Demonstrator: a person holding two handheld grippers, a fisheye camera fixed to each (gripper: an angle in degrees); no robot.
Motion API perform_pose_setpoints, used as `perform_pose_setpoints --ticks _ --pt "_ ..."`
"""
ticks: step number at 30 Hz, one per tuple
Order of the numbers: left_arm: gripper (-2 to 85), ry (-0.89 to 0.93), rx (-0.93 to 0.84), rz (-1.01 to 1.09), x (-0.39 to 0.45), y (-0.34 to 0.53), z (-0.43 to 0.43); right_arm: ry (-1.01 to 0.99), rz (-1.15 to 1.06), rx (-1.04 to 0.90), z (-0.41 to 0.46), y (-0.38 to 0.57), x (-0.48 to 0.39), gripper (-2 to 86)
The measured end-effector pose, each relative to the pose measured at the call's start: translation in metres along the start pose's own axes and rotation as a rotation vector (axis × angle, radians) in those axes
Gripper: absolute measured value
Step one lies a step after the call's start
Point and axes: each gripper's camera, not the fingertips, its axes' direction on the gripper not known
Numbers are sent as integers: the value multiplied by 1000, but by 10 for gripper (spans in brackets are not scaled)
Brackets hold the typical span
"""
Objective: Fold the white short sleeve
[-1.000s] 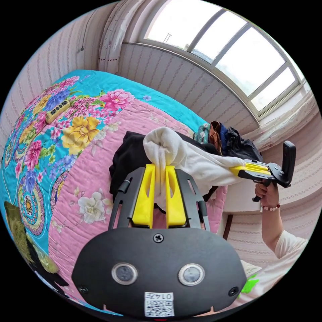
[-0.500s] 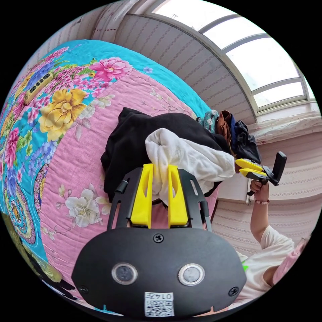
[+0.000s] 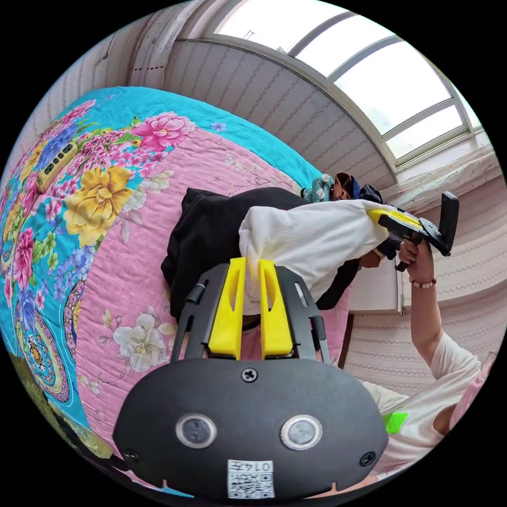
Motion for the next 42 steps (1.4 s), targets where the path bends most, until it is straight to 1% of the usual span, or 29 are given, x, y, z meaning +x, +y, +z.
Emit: perform_pose_setpoints --ticks 1,2,3,4,6,7,8,10,12,13,15,19,21,22,25,27,29,30,31,33,35,38,39,42 --pt "42 -19 -20 -16 -1 -8 3 -15 14 -46 8 -4 4 63" --pt "41 -39 -45 -34 -3 -15 7 -85 32 -150 22 -9 13 84" --pt "41 -41 -57 -41 -5 -17 9 -135 51 -186 27 -9 17 98" --pt "41 -27 -64 -52 -7 -21 11 -136 52 -172 24 -7 16 101" --pt "42 1 -47 -71 -11 -24 12 -63 24 -66 -3 5 3 107" --pt "42 17 -41 -79 -14 -26 12 -57 5 -40 -10 9 -2 108" --pt "42 35 -42 -88 -17 -28 12 -59 -46 2 -20 16 -17 111" --pt "43 55 -37 -102 -20 -30 12 -13 -146 -16 -21 23 -47 122" --pt "44 56 -37 -104 -21 -32 11 122 -309 -18 -9 34 -91 120" --pt "44 49 -44 -99 -20 -34 12 164 -346 -9 -5 38 -101 116" --pt "43 36 -51 -90 -17 -37 11 314 -460 -20 13 45 -134 116" --pt "40 -10 -63 -64 -7 -42 12 446 -563 -87 43 48 -160 113" --pt "39 -30 -67 -55 -3 -42 12 548 -574 -109 56 48 -165 65" --pt "39 -32 -69 -53 -1 -42 12 534 -572 -100 54 48 -166 53" --pt "38 -73 -61 -46 4 -42 9 349 -501 -100 21 45 -172 33" --pt "37 -83 -74 -32 7 -41 9 156 -461 -216 12 44 -172 37" --pt "39 -80 -108 -41 8 -39 13 91 -466 -310 31 44 -169 58" --pt "39 -78 -109 -44 8 -38 14 123 -457 -362 44 44 -165 86" --pt "42 -76 -105 -47 9 -34 14 134 -451 -374 47 44 -164 105" --pt "48 -72 -102 -43 10 -29 11 54 -424 -319 40 43 -161 129" --pt "69 -66 -111 -46 11 -20 4 50 -401 -246 34 41 -158 116" --pt "82 -41 -118 -59 9 -6 -10 109 -351 -170 39 33 -150 78" --pt "83 -45 -117 -66 8 -3 -14 110 -322 -161 46 28 -145 67" --pt "80 -103 -94 -91 7 15 -30 113 -241 -190 74 14 -132 71"
